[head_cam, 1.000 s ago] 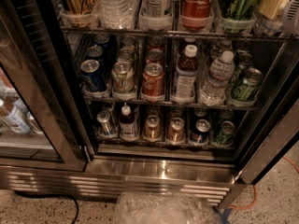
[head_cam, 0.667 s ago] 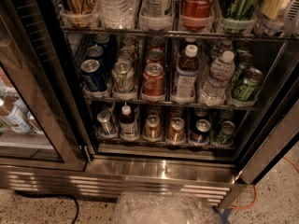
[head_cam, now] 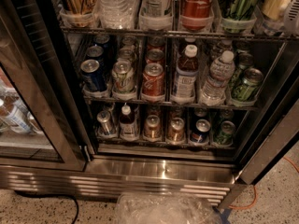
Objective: Pick redbull can from top shelf of fridge
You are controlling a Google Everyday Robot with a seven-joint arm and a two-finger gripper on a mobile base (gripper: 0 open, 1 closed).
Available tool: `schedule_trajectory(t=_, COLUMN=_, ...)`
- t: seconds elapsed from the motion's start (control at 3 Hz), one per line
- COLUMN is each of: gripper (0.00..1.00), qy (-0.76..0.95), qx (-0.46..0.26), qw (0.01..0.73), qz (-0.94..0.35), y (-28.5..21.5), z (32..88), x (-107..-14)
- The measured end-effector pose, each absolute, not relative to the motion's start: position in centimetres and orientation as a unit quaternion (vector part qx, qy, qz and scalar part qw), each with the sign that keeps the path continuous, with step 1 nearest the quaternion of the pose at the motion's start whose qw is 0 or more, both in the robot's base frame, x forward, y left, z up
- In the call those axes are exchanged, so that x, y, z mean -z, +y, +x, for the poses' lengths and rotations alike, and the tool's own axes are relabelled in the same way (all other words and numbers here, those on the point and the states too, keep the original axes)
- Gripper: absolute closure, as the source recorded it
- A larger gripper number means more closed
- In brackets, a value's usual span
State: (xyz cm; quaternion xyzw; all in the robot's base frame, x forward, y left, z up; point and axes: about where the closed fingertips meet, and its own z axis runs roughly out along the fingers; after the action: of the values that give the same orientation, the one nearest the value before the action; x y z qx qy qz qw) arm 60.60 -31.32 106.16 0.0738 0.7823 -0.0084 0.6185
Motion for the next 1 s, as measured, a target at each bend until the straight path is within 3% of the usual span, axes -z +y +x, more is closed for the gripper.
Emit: schedule_trajectory(t=1.0, gripper=1.0, qy=0.768, qx=-0.005, qw=0.638, qz=0.053, y=-29.5, z=59.5, x=-108.1)
